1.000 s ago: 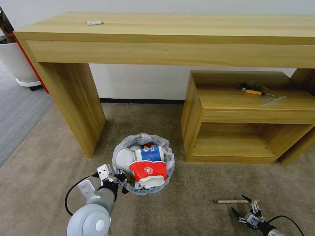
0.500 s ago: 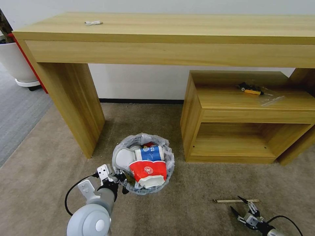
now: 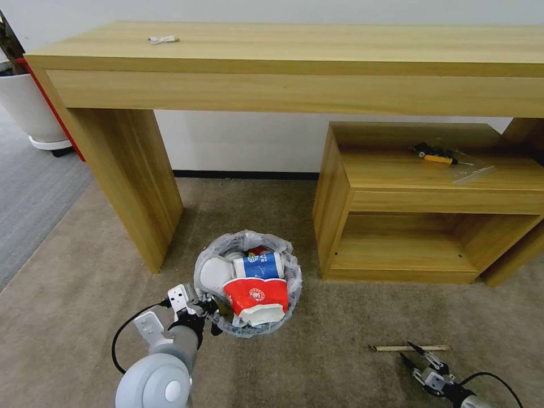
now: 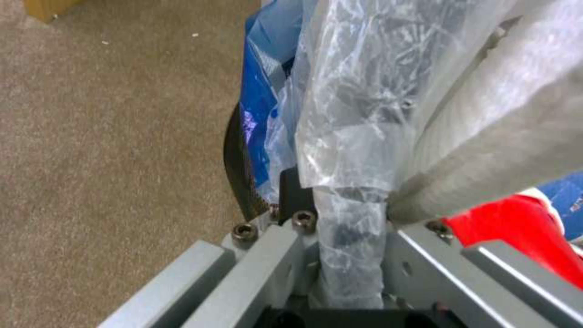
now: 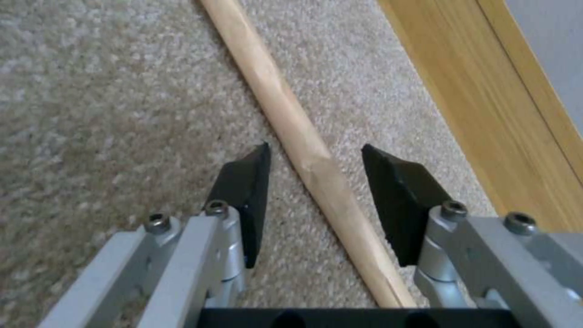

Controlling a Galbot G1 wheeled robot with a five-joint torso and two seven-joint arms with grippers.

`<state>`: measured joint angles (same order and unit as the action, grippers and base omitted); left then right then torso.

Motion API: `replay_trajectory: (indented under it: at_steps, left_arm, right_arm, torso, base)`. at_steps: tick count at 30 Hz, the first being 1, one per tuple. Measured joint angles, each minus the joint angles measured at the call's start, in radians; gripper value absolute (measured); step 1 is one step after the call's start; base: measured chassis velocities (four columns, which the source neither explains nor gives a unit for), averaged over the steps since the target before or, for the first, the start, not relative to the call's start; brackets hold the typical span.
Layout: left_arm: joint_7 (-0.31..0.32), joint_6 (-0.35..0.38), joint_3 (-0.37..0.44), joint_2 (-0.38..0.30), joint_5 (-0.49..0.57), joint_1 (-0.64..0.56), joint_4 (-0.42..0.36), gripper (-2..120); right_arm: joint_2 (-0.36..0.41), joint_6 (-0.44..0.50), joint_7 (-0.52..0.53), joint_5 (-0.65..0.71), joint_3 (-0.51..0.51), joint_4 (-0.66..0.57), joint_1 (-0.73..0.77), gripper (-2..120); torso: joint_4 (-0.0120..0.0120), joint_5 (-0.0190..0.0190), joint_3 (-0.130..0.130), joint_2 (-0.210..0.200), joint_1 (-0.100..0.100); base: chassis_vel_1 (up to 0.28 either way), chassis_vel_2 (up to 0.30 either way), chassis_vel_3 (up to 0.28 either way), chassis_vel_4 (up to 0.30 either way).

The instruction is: Pick up the trash bin and place the garbage on the floor into it.

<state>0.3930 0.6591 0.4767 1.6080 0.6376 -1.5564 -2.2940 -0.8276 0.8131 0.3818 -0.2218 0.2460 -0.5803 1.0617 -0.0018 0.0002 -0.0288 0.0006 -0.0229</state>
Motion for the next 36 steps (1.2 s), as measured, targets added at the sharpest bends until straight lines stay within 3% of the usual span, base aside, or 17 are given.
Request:
replay_trajectory:
  at_steps: [10, 22, 30, 33, 36]
  left_arm:
    - [-0.001, -0.003, -0.003, 0.000, -0.004, -0.014, -0.014, 0]
    - [-0.001, -0.004, -0.003, 0.000, -0.003, -0.025, -0.025, 0]
    - [-0.002, -0.005, -0.004, 0.000, -0.003, -0.029, -0.030, 0]
    - [-0.003, -0.007, -0.004, 0.000, -0.006, -0.038, -0.040, 0]
    - [-0.004, -0.007, -0.005, 0.000, -0.007, -0.042, -0.046, 0]
  right_arm:
    - [0.001, -0.002, 0.003, -0.001, -0.011, 0.004, 0.012, 32]
    - [-0.021, -0.001, -0.001, -0.002, -0.007, 0.055, -0.019, 34]
    - [-0.019, -0.001, 0.005, 0.000, -0.009, 0.048, -0.019, 55]
    - [-0.020, -0.001, 0.007, 0.000, -0.008, 0.050, -0.024, 74]
    - [-0.025, -0.001, 0.008, -0.001, -0.003, 0.058, -0.033, 84]
  torso:
    - [-0.0001, 0.0001, 0.000, 0.000, 0.000]
    - [-0.0005, -0.0005, 0.000, 0.000, 0.000]
    - [-0.0006, -0.0014, 0.000, 0.000, 0.000]
    - [-0.0004, -0.0016, 0.000, 0.000, 0.000]
    - [-0.0002, -0.0014, 0.000, 0.000, 0.000]
  base:
    - [0.000, 0.000, 0.000, 0.000]
    - [0.000, 0.000, 0.000, 0.000]
    - [0.000, 0.000, 0.000, 0.000]
    - [0.000, 0.000, 0.000, 0.000]
    - [0.000, 0.000, 0.000, 0.000]
